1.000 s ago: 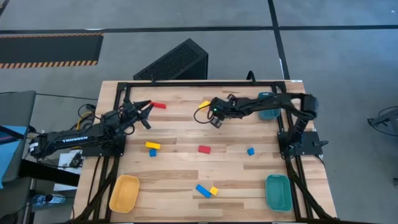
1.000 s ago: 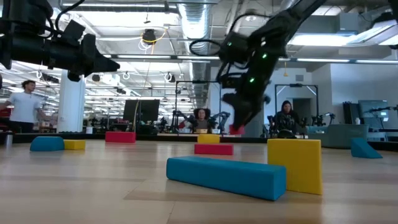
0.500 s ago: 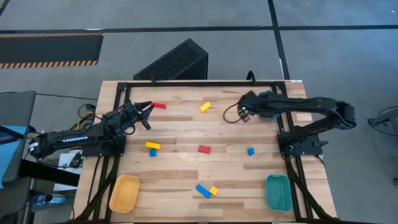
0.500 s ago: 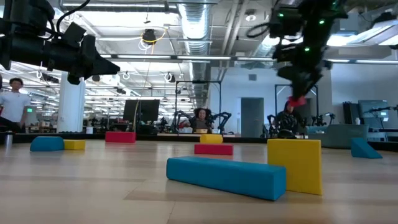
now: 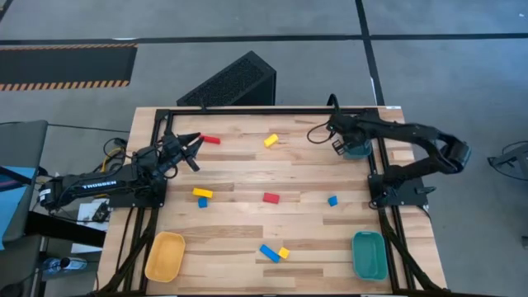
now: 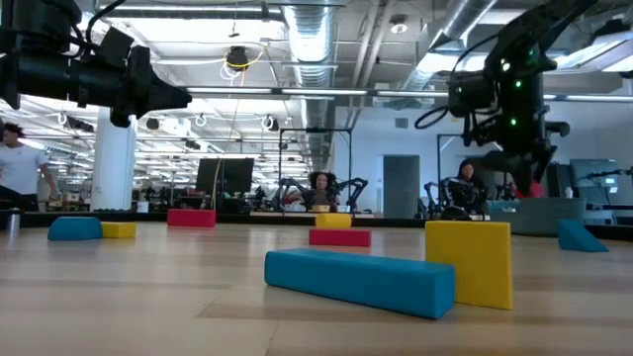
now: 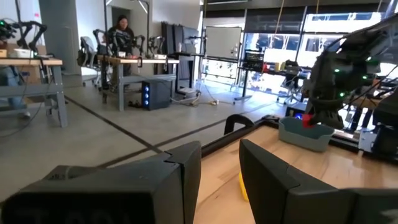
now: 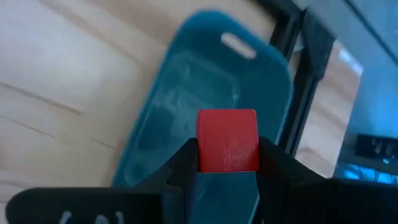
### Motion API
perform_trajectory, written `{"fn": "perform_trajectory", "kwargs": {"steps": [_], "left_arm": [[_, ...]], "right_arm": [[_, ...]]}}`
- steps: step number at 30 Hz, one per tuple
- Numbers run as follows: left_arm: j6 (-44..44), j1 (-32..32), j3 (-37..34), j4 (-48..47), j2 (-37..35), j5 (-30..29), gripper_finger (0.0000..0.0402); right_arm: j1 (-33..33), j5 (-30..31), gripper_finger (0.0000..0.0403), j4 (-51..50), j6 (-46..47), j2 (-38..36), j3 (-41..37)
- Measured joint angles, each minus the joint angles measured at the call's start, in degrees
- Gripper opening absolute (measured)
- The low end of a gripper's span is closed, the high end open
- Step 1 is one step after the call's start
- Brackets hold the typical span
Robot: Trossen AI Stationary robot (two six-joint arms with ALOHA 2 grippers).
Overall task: Sort & place blocks by color
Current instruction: Put the top right red block into the blue bin, then put the top red block into the blue bin
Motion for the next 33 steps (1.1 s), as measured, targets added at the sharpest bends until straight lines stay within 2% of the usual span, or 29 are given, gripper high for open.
{"fn": "perform_trajectory", "kwargs": {"steps": [6,12,20,27,33], "left_arm": [[0.8,0.0,0.0,-0.1,0.0,-0.5,0.0100],[0.7,0.0,0.0,-0.1,0.0,-0.5,0.0100],[0.7,0.0,0.0,-0.4,0.0,-0.6,0.0100],[0.7,0.0,0.0,-0.6,0.0,-0.6,0.0100],[0.8,0.0,0.0,-0.6,0.0,-0.6,0.0100]], "right_arm": [[-3.7,-5.0,0.0123,4.0,-4.2,4.5,-0.4],[-4.6,-5.0,0.0130,5.0,-4.8,10.3,-0.4],[-3.5,-4.2,0.0189,5.4,-5.9,15.7,-0.4],[-3.3,-2.8,0.0236,6.2,-5.8,15.0,-0.4],[-3.2,-1.8,0.0245,6.1,-5.8,10.3,-0.4]]}}
